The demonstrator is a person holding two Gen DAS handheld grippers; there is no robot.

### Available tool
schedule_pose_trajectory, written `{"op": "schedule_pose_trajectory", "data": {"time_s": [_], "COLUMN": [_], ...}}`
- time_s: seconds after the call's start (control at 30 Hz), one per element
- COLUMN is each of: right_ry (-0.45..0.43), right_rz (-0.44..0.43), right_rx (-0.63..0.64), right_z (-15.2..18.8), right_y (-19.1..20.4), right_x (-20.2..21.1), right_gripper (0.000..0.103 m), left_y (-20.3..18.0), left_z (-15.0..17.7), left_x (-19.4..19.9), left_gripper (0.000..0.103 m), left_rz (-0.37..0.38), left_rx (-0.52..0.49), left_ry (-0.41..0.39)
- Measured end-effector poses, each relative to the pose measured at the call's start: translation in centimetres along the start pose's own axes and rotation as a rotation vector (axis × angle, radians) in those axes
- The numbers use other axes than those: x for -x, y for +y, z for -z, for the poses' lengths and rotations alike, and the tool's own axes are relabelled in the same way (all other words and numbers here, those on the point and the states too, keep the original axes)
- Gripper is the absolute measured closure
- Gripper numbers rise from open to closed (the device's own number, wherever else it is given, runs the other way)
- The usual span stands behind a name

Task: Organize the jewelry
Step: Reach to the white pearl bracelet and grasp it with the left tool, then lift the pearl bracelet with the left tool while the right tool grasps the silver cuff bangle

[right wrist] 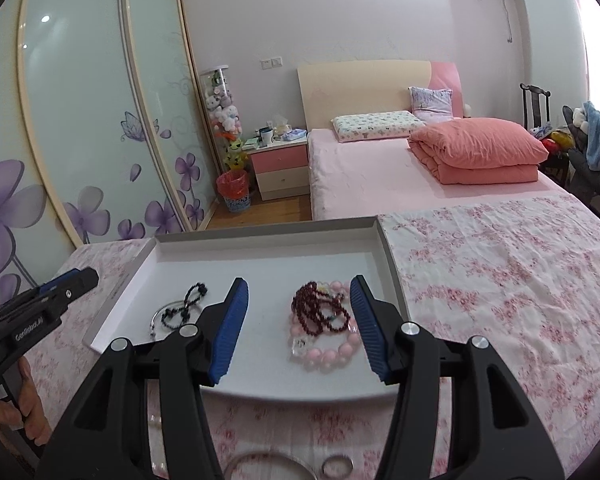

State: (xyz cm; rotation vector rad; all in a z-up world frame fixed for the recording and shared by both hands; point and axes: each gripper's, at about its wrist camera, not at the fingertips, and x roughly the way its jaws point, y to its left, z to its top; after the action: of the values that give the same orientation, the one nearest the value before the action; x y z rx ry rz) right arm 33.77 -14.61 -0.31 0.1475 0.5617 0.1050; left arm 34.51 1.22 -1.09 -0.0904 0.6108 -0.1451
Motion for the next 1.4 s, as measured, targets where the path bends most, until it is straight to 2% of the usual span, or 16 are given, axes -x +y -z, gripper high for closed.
{"op": "schedule_pose_trajectory", "data": {"time_s": [0.23, 0.37, 0.53, 0.7, 1.07, 1.27, 1.4], "right_ry": [0.026, 0.045, 0.057, 0.062, 0.105, 0.125, 0.153], "right_rz": [0.0, -0.001, -0.007, -0.004, 0.027, 0.032, 0.03], "right_rx": [0.037, 0.04, 0.031, 0.025, 0.009, -0.005, 0.003], "right_z": [2.2, 3.2, 4.2, 4.7, 6.4, 7.1, 7.7], "right_y": [-0.5, -0.9, -1.0, -1.4, -2.7, -3.4, -3.4], "right_x": [2.1, 2.6, 3.0, 3.4, 3.9, 4.1, 4.0], "right_gripper": [0.046, 0.046, 0.046, 0.046, 0.043, 0.043, 0.043], "left_y": [-1.3, -2.2, -2.8, -3.3, -3.5, -3.1, -1.5], "left_z": [4.9, 7.2, 7.7, 8.3, 9.5, 9.4, 8.6], "left_x": [1.8, 1.4, -0.1, -1.1, -1.1, -1.0, -0.7], "left_gripper": [0.068, 0.068, 0.07, 0.08, 0.086, 0.093, 0.093], "left_rz": [0.196, 0.227, 0.249, 0.248, 0.19, 0.158, 0.146], "left_rx": [-0.152, -0.217, -0.229, -0.275, -0.402, -0.397, -0.309], "left_ry": [0.132, 0.19, 0.242, 0.3, 0.331, 0.322, 0.286]}}
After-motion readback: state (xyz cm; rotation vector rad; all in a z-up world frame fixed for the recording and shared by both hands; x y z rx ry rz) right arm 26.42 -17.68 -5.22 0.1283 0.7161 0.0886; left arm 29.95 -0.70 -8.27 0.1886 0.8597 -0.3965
